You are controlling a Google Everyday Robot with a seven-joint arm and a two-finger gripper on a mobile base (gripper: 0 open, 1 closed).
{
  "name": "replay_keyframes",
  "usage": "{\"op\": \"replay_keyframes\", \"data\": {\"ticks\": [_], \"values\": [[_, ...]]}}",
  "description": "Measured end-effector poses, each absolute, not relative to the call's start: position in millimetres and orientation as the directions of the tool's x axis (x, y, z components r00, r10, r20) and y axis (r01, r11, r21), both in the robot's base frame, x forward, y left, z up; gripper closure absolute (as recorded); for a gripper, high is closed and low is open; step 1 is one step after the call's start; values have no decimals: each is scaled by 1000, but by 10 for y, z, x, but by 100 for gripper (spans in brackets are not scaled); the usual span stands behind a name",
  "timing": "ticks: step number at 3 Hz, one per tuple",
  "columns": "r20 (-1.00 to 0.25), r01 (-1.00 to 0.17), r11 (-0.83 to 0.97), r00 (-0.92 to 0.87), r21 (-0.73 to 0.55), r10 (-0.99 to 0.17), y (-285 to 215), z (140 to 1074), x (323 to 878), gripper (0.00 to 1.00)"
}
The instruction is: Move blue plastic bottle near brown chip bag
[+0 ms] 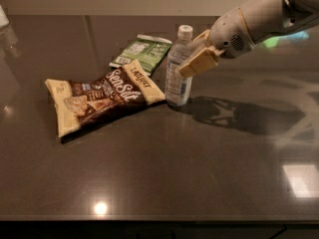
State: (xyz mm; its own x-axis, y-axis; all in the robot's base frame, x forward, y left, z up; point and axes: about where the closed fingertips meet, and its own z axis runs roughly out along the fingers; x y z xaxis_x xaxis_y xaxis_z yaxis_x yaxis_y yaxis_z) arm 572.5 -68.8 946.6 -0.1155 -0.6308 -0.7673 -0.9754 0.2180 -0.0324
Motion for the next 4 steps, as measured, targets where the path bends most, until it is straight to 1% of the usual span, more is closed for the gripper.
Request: {"op": "replay_keyframes", "data": {"ticks": [1,3,4], "values": [[-766,-978,208,-118,-21,-632,-623,9409,5775,59],[-750,-975,220,-127,-25,-649,-679,9339,5812,13],[-750,-976,216,-125,-24,-649,-658,9332,5811,0]]}}
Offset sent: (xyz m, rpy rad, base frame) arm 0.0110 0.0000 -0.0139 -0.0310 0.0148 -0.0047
